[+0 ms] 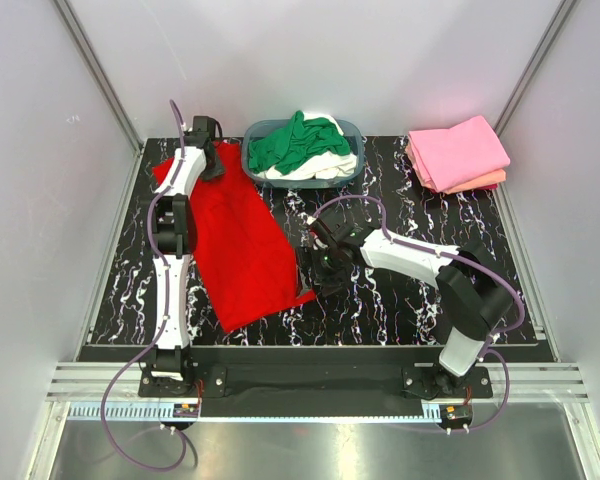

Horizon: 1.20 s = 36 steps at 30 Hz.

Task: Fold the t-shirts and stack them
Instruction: Fold the tshirt

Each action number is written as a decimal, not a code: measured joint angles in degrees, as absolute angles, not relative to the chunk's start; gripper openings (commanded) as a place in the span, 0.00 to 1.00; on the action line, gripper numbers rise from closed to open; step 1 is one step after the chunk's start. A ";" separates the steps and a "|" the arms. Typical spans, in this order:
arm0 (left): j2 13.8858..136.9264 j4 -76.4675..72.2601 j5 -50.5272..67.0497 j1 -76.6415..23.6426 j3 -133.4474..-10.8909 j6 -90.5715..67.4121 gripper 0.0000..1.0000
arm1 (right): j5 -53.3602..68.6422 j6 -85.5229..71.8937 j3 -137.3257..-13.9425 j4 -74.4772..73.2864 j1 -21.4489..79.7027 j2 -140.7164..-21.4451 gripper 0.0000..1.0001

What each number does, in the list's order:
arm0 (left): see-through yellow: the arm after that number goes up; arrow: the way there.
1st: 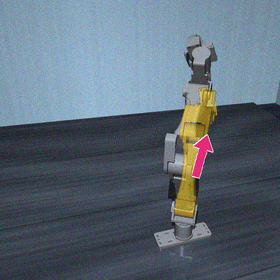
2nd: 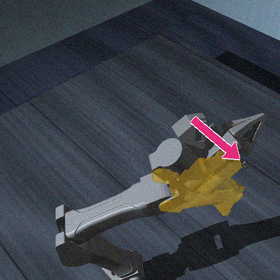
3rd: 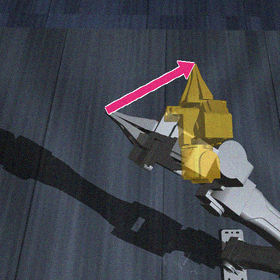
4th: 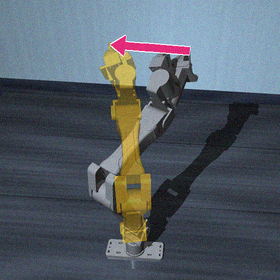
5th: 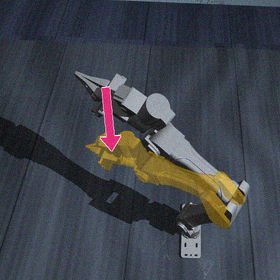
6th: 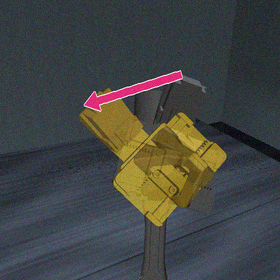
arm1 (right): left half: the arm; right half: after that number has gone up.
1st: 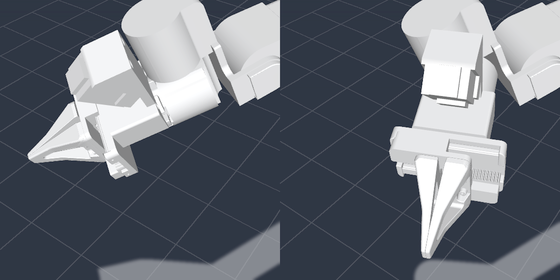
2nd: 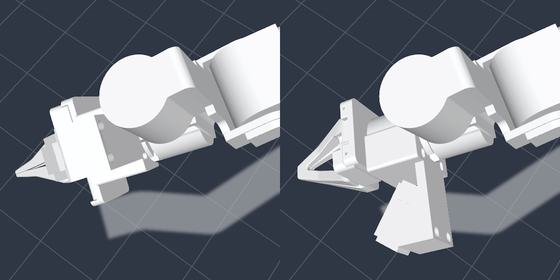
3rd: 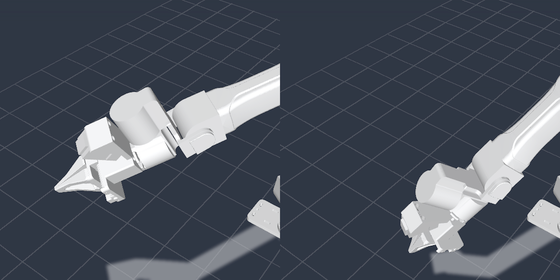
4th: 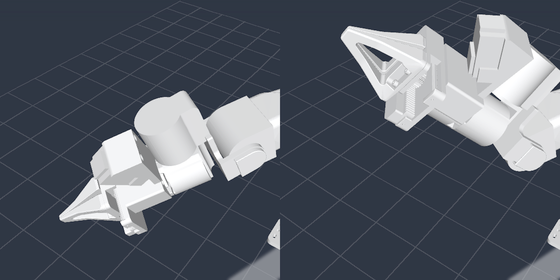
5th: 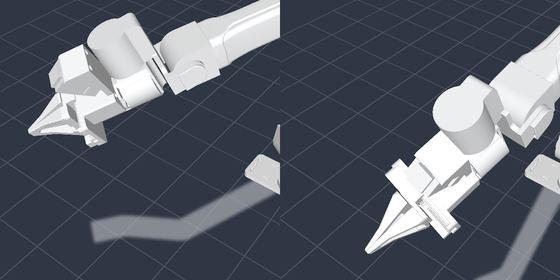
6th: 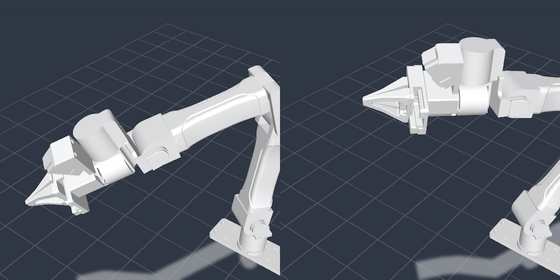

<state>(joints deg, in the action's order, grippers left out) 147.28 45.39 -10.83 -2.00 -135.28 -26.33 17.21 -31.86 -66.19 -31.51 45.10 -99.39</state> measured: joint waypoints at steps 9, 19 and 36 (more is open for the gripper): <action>147.17 44.84 -11.07 -2.00 -134.65 -26.61 0.00 | 17.19 -31.79 -66.19 -31.57 45.10 -99.39 0.81; 139.20 42.98 -11.81 -1.85 -123.37 -27.66 0.00 | 17.23 -31.92 -66.19 -31.55 45.10 -99.39 0.81; 124.97 41.12 -14.31 1.39 -99.68 -32.86 0.14 | 17.32 -32.23 -63.46 -31.81 45.10 -96.55 0.81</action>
<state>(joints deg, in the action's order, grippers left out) 124.97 41.12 -14.31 1.39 -99.68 -32.86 17.32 -32.23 -63.46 -31.81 45.10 -96.55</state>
